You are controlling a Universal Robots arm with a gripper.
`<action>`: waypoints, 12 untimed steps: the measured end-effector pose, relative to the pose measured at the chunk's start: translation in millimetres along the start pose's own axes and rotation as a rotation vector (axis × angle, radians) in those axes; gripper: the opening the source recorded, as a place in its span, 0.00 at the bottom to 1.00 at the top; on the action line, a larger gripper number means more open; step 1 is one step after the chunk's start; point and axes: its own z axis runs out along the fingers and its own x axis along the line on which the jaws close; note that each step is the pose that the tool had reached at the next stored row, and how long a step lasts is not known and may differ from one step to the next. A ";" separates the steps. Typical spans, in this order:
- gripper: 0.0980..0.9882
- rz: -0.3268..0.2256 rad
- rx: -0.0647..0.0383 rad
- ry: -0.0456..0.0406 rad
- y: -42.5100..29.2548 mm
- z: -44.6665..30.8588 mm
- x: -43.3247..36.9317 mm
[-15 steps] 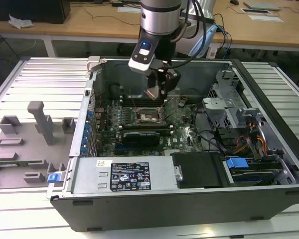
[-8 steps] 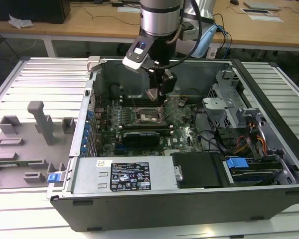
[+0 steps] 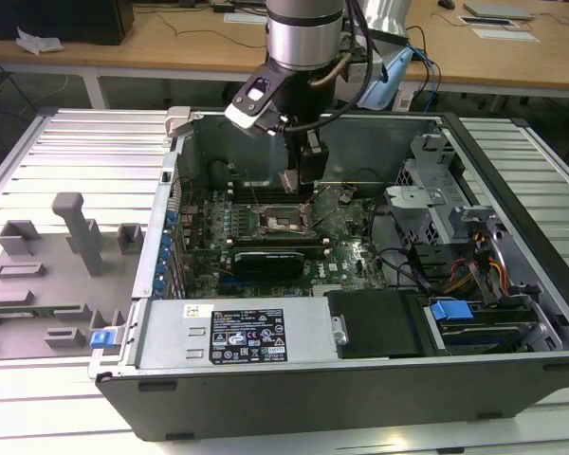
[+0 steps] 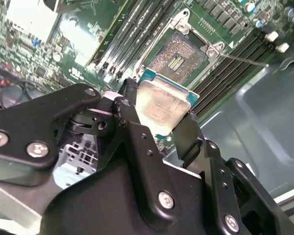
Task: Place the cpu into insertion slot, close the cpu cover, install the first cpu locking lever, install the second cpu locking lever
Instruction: 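Place the cpu into insertion slot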
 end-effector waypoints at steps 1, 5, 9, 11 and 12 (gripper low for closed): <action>0.50 0.016 -0.001 -0.0013 -0.7 1.4 0.0; 0.50 0.016 -0.024 -0.0037 -6.8 4.4 0.6; 0.50 0.016 -0.036 -0.0063 -12.7 7.4 1.2; 0.50 0.024 -0.037 -0.0075 -15.2 14.4 1.3; 0.50 0.031 -0.037 -0.0081 -15.6 16.8 1.2</action>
